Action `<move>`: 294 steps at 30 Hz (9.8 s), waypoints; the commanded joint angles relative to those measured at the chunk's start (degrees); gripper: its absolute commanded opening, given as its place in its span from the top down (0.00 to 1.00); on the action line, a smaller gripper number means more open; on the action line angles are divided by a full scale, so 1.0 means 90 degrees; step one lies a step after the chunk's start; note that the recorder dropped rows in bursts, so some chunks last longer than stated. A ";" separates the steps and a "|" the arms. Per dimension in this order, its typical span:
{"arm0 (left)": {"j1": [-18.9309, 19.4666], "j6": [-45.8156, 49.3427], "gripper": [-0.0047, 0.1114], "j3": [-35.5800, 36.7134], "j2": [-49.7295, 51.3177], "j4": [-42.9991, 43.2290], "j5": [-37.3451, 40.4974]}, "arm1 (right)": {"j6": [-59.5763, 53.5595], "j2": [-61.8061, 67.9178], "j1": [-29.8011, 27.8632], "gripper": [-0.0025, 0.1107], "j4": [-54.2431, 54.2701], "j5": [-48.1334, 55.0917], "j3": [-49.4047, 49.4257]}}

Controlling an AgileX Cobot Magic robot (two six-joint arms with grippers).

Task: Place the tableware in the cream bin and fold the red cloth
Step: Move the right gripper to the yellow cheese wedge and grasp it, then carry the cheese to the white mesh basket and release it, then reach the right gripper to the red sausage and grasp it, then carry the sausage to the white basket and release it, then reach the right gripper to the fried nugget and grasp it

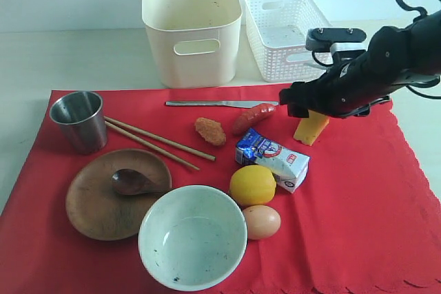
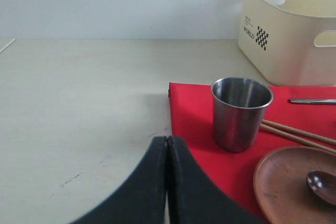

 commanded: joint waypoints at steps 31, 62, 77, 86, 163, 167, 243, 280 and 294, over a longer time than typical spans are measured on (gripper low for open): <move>0.0011 -0.0015 0.96 0.0019 -0.0036 0.0044 -0.0035 | -0.0020 -0.1224 -0.0024 0.98 -0.0345 0.0057 -0.0927; 0.0011 -0.0015 0.96 0.0019 -0.0036 0.0044 -0.0035 | 0.0251 0.2357 -0.0508 0.39 -0.1078 0.0414 -0.4948; 0.0011 -0.0015 0.96 0.0019 -0.0036 0.0044 -0.0035 | -0.1462 0.0215 -0.0520 0.68 -0.0907 0.3970 -0.4690; 0.0011 -0.0015 0.96 0.0019 -0.0036 0.0044 -0.0035 | -0.3606 -0.1066 -0.0437 0.98 0.1917 0.2773 -0.1733; 0.0011 -0.0015 0.96 0.0019 -0.0036 0.0044 -0.0035 | -0.5911 -0.0058 0.0625 0.98 0.0322 0.2977 -0.3393; 0.0011 -0.0015 0.96 0.0019 -0.0036 0.0044 -0.0035 | -0.5285 -0.0361 0.0609 0.98 0.0307 0.2178 -0.3393; 0.0011 -0.0015 0.96 0.0019 -0.0036 0.0044 -0.0035 | -0.3637 0.0435 0.2076 0.62 0.1076 0.2893 -0.2729; 0.0011 -0.0015 0.96 0.0019 -0.0036 0.0044 -0.0035 | -0.3628 0.1536 0.2121 0.46 -0.0045 0.1838 -0.2742; 0.0011 -0.0015 0.96 0.0019 -0.0036 0.0044 -0.0035 | -0.3420 0.1175 0.2121 0.95 -0.0045 0.1894 -0.2742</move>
